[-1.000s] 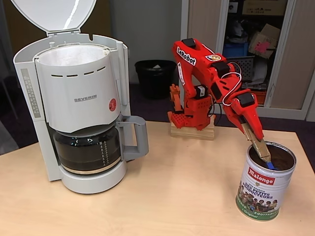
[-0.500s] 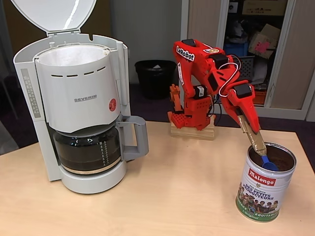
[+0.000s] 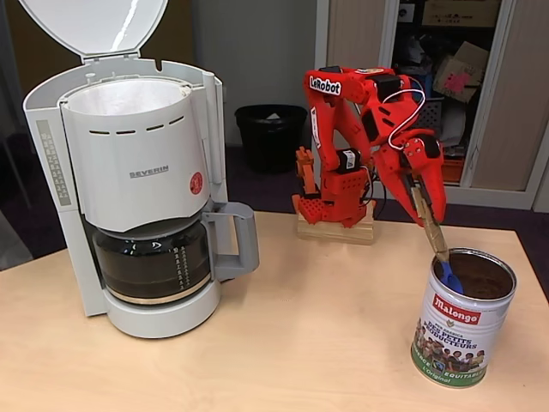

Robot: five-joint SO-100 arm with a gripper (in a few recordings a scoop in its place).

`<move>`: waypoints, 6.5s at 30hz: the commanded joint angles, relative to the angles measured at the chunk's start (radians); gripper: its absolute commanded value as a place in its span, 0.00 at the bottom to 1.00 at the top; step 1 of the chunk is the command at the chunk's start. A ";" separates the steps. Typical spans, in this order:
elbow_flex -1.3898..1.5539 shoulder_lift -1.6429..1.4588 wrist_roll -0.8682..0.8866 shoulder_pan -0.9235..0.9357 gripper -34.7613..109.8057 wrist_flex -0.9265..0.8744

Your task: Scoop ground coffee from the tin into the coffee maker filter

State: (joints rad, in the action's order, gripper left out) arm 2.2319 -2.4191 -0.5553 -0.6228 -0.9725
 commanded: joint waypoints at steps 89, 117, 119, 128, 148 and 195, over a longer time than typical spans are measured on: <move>0.129 -0.267 0.255 -0.143 0.24 -0.005; 0.304 -0.558 0.520 -0.101 0.24 0.482; 0.255 -0.523 0.546 -0.067 0.24 0.479; 0.046 -0.423 0.623 0.095 0.24 0.371; -0.647 -0.104 0.480 0.428 0.24 0.028; -0.937 0.123 1.054 1.299 0.24 -0.153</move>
State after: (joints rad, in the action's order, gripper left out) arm 1.2916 -2.2887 0.4464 0.6519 -1.1290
